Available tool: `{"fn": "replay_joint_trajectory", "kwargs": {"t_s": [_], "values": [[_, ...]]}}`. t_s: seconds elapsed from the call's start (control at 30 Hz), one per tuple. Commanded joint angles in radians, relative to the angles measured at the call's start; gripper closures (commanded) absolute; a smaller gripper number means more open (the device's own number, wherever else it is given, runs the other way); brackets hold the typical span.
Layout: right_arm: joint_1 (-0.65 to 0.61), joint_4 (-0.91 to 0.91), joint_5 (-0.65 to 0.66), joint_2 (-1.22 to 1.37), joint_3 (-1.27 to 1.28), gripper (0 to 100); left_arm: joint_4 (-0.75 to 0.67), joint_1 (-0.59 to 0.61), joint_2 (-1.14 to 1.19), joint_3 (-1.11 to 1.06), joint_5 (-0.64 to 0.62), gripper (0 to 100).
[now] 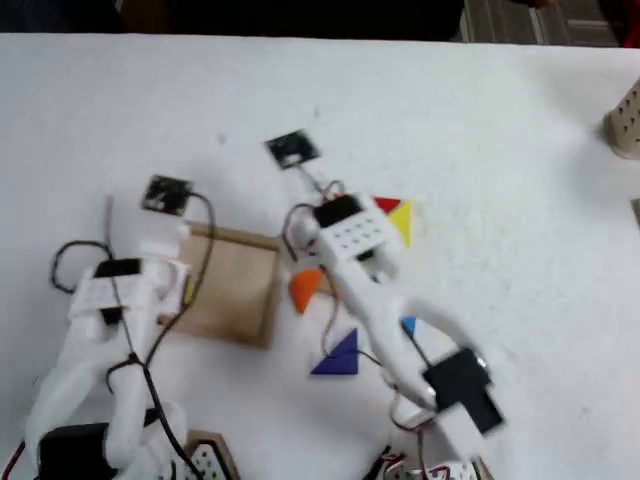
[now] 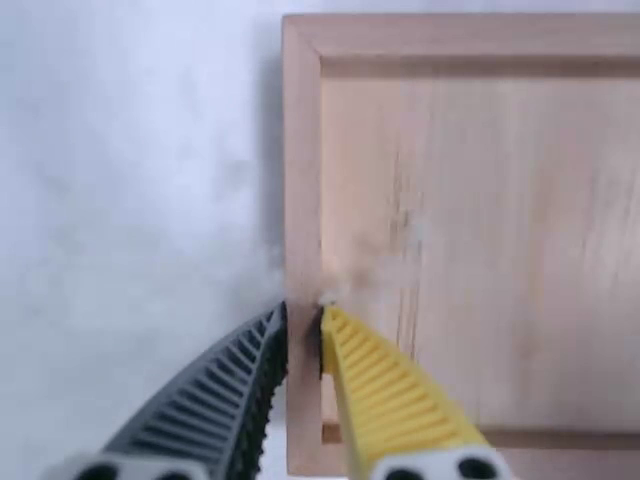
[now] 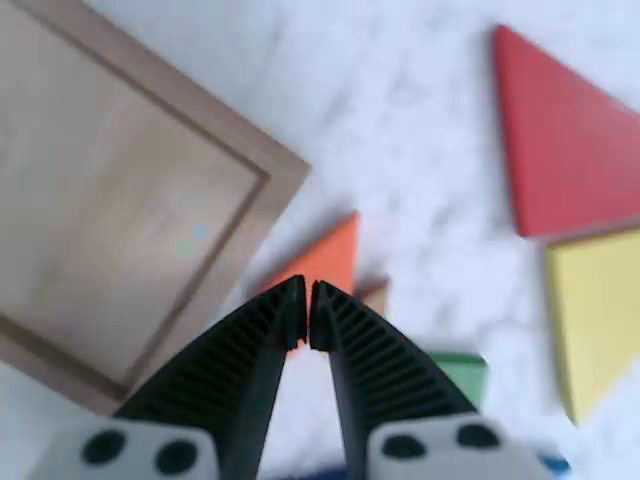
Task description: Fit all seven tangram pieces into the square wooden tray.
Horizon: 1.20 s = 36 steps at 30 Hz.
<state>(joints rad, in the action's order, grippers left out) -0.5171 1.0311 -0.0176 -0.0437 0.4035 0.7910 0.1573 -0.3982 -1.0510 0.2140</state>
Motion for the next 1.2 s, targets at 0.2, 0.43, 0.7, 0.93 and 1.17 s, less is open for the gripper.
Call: {"fn": "replay_joint_trajectory", "kwargs": {"t_s": [0.2, 0.43, 0.7, 0.93, 1.17], "values": [[-0.102, -0.191, -0.068, -0.236, 0.235, 98.1, 0.006, -0.073, -0.039, 0.009, -0.204, 88], [-0.186, -0.349, -0.203, -0.090, 0.267, 97.8, 0.043, 0.044, -0.041, 0.015, -0.198, 82], [-0.170, -0.321, -0.203, -0.008, 0.218, 89.5, 0.044, 0.151, -0.042, 0.043, -0.198, 72], [-0.119, -0.298, -0.204, 0.001, 0.218, 92.3, 0.037, 0.113, -0.039, 0.046, -0.196, 71], [-0.099, -0.291, -0.206, 0.001, 0.219, 92.1, 0.008, 0.116, -0.035, 0.044, -0.196, 71]]}}
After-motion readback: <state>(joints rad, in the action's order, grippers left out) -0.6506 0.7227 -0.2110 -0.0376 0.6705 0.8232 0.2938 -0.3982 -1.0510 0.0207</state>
